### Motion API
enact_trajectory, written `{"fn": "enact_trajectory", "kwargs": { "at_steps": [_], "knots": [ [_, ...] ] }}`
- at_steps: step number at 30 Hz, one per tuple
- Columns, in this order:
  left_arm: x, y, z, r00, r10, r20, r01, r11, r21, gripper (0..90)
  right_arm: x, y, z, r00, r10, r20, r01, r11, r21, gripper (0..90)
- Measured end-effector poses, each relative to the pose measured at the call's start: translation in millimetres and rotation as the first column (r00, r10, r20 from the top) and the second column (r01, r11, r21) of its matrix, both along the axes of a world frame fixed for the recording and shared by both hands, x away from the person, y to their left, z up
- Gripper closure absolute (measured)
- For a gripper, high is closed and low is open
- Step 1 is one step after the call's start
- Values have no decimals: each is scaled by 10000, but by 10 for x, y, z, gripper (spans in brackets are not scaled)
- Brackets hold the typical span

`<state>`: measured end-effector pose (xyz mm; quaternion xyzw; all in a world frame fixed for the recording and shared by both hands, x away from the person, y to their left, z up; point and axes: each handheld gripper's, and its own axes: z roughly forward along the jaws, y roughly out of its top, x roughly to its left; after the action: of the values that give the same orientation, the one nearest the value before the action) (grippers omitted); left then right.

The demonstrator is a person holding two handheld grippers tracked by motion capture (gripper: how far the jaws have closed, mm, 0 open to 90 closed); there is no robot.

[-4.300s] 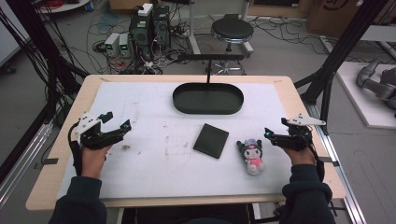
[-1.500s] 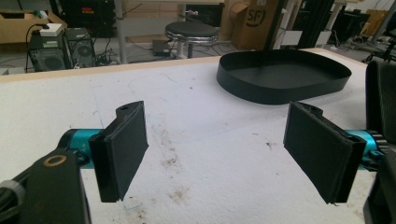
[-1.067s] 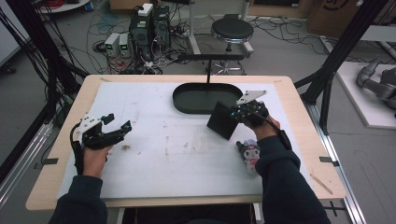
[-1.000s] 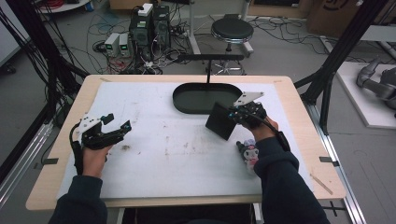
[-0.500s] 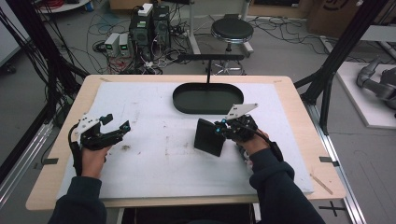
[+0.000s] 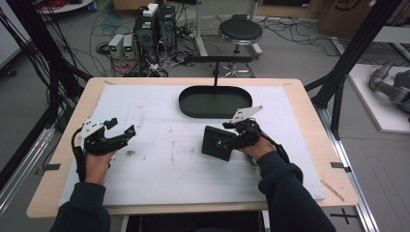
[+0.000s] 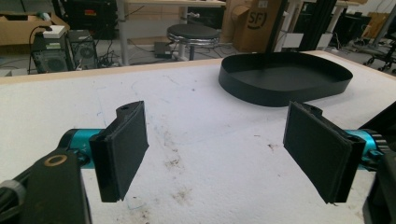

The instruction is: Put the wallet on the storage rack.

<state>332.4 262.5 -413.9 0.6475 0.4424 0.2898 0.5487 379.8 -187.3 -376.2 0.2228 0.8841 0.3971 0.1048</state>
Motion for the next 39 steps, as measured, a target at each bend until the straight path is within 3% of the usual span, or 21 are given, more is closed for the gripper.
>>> {"fn": "enact_trajectory", "kwargs": {
  "at_steps": [2,3,4,6,8,15,16,21,22,25,26,27,28,32,33,34,36,37,38,39],
  "knots": [
    [0,0,-1,10000,2,-8,-2,10000,9,218,27,15,-24,9997,54,-219,-54,10000,-19,390],
    [0,1,-1,10000,5,-10,-5,10000,5,218,56,22,-40,9992,152,-374,-155,9999,-73,464],
    [0,4,-1,10000,13,-18,-13,10000,18,218,96,17,-39,9972,358,-662,-362,9993,-60,599],
    [2,10,-3,10000,33,-4,-33,10000,13,218,112,14,-30,9972,429,-610,-432,9991,-31,638],
    [5,11,-5,10000,29,-34,-29,10000,35,218,126,10,31,9969,436,-652,-438,9990,-22,763],
    [10,3,-9,10000,32,-27,-32,10000,-5,218,236,-5,212,9997,-184,-167,186,9997,135,772],
    [12,4,-8,10000,18,-41,-18,10000,33,218,294,-13,293,9987,-513,-16,513,9982,324,772],
    [20,0,-12,10000,6,-46,-6,10000,40,220,448,-26,433,9944,-1036,219,1023,9932,554,774],
    [21,-4,-13,10000,-24,-58,24,10000,33,220,522,-34,492,9905,-1357,215,1341,9889,634,774],
    [21,-6,-13,10000,-31,-54,31,10000,39,220,603,-41,536,9861,-1633,318,1609,9846,687,774],
    [20,-8,-11,10000,-35,-40,35,10000,47,220,684,-56,556,9803,-1945,348,1907,9774,914,774],
    [20,-8,-11,10000,-35,-40,35,10000,47,220,684,-56,556,9803,-1945,348,1907,9774,914,774],
    [19,-8,-11,10000,-34,-47,34,10000,50,220,757,-68,556,9731,-2269,384,2216,9688,1107,774],
    [23,-14,-14,10000,-32,-52,33,10000,84,220,888,-65,548,9581,-2832,422,2764,9532,1226,773],
    [23,-14,-14,10000,-32,-52,33,10000,84,220,888,-65,548,9581,-2832,422,2764,9532,1226,773],
    [24,-15,-13,10000,-27,-41,28,9999,101,220,940,-61,529,9480,-3144,498,3049,9418,1416,773],
    [26,-11,-16,10000,-17,-73,18,9999,110,220,1000,-60,492,9369,-3458,503,3348,9295,1544,773],
    [26,-11,-16,10000,-17,-73,18,9999,110,220,1000,-60,492,9369,-3458,503,3348,9295,1544,773],
    [28,-9,-18,10000,-14,-71,15,10000,92,220,1064,-64,437,9271,-3732,339,3632,9172,1636,773],
    [28,-9,-18,10000,-14,-71,15,10000,92,220,1064,-64,437,9271,-3732,339,3632,9172,1636,773]
  ]
}}
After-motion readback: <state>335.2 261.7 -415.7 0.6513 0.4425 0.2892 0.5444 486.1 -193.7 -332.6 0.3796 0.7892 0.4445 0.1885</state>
